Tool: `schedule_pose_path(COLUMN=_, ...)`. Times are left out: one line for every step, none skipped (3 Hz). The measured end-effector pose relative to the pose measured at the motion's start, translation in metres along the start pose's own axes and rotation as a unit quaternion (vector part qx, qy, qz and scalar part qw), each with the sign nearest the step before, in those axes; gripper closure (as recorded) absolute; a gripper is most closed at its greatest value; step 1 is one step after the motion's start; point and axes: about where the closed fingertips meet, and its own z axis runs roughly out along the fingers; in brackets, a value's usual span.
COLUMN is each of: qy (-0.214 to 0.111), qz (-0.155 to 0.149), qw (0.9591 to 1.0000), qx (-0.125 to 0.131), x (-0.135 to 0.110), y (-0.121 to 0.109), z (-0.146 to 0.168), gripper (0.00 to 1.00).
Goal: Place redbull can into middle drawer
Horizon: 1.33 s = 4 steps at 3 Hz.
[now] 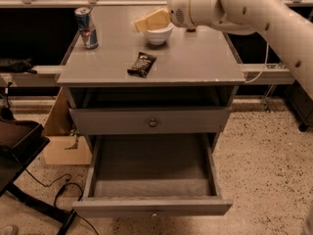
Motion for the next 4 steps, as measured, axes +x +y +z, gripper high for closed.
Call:
schedule_pose_path(qy=-0.002, qz=0.016, qw=0.9998, qx=0.015, x=-0.008, y=-0.022, z=0.044, gripper=0.00)
schedule_pose_path(qy=-0.020, qz=0.031, qw=0.9991, qx=0.020, x=-0.014, y=-0.036, z=0.092, gripper=0.00)
schedule_pose_path(qy=-0.035, qz=0.031, qw=0.9989, qx=0.003, x=-0.014, y=-0.039, z=0.143, gripper=0.00)
schedule_pose_path(qy=-0.040, qz=0.016, qw=0.9987, qx=-0.027, x=-0.011, y=-0.028, z=0.184, gripper=0.00)
